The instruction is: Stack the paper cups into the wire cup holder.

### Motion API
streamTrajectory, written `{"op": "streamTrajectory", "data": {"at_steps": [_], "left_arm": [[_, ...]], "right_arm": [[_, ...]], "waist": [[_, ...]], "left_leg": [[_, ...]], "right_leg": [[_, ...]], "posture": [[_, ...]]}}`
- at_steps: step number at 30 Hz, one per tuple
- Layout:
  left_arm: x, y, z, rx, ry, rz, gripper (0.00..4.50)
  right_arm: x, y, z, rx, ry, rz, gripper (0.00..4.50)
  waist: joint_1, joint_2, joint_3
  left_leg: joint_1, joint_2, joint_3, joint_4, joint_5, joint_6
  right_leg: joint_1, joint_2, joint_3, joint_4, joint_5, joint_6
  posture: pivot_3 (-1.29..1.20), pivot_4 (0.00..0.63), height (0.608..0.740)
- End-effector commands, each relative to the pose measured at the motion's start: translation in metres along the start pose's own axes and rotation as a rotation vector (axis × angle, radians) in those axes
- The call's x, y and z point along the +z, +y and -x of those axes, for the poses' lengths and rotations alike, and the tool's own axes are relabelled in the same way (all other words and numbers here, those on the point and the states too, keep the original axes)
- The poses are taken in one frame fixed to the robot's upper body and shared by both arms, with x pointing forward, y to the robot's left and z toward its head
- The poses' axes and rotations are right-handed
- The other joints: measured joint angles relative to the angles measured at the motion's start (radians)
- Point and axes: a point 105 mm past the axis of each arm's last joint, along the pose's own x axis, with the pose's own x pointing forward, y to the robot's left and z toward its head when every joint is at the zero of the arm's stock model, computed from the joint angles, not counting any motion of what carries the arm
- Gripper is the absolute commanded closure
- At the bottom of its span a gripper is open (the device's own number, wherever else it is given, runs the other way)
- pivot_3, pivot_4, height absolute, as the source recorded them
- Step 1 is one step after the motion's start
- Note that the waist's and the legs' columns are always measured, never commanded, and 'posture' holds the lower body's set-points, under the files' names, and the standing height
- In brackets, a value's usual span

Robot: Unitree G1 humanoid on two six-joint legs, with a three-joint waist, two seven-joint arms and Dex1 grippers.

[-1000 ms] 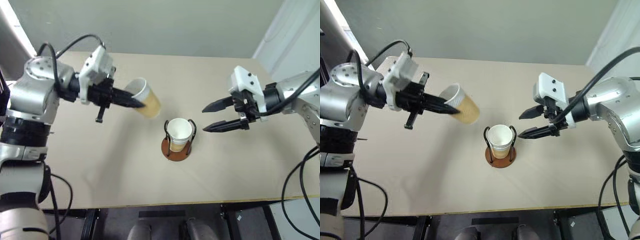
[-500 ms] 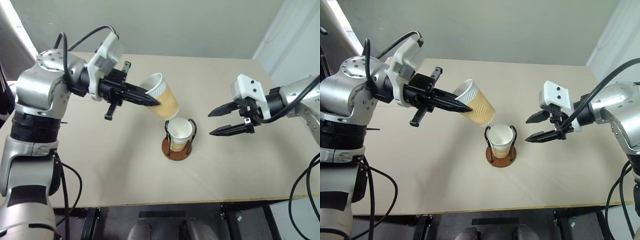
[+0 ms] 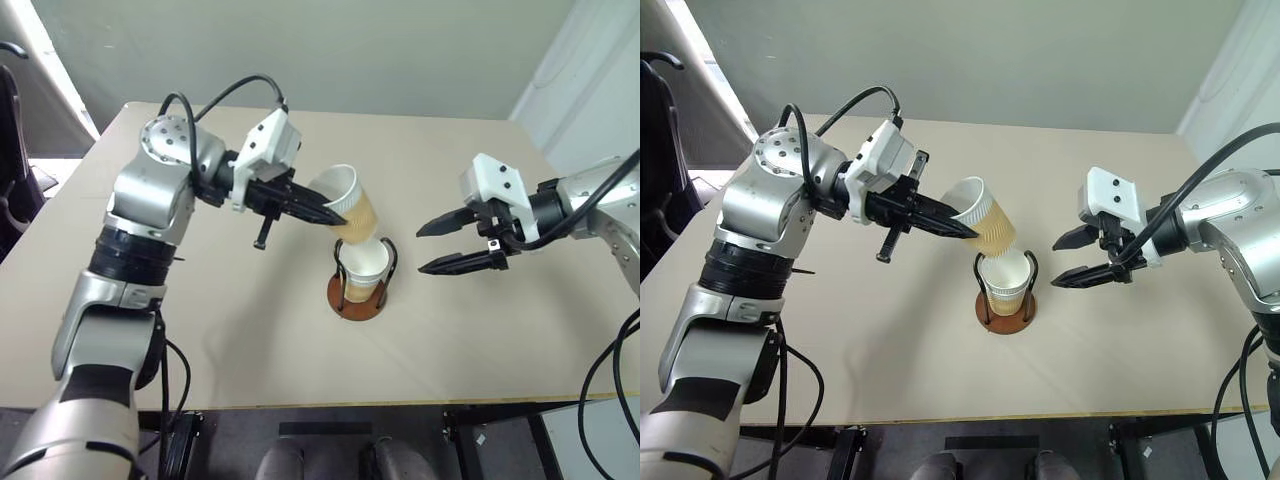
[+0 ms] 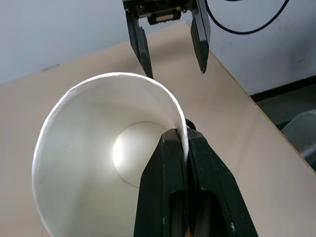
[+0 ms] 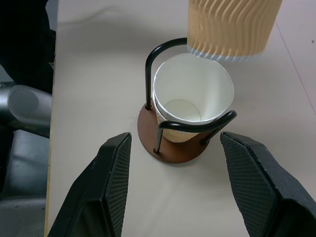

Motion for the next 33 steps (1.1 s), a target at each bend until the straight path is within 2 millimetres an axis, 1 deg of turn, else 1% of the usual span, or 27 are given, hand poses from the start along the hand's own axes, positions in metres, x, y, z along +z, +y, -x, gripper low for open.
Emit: {"op": "streamTrajectory", "data": {"at_steps": [1,11,20,33], "left_arm": [[0.010,-0.003,0.000,-0.047,0.010,-0.055,4.48],[0.002,-0.010,-0.009,-0.099,0.035,-0.070,4.48],[0.001,-0.009,-0.017,-0.126,0.033,-0.086,4.48],[-0.014,-0.008,-0.025,-0.154,0.090,-0.151,4.48]], "right_arm": [[0.008,0.000,0.008,-0.035,-0.008,0.039,1.63],[0.009,0.001,0.006,-0.039,-0.012,0.037,1.63],[0.010,0.002,0.006,-0.047,-0.013,0.031,1.63],[0.009,0.001,0.007,-0.056,-0.013,0.029,1.63]], "waist": [[0.000,0.000,0.000],[0.004,0.000,0.000],[0.004,0.000,0.000],[0.005,0.000,0.000]], "left_leg": [[0.000,0.000,0.000,0.000,0.000,0.000],[0.000,0.000,0.000,0.000,0.000,0.000],[0.000,-0.001,0.000,0.000,0.000,0.000],[0.000,-0.001,0.000,0.001,0.000,0.000]], "right_leg": [[0.000,0.000,0.000,0.000,0.000,0.000],[0.000,0.000,0.000,0.000,0.000,0.000],[0.000,0.000,0.000,0.000,0.000,0.000],[0.001,0.000,0.000,0.000,0.000,0.001]], "posture": [[0.00,0.150,0.740],[0.00,0.150,0.740],[0.00,0.150,0.740],[0.00,0.150,0.740]]}}
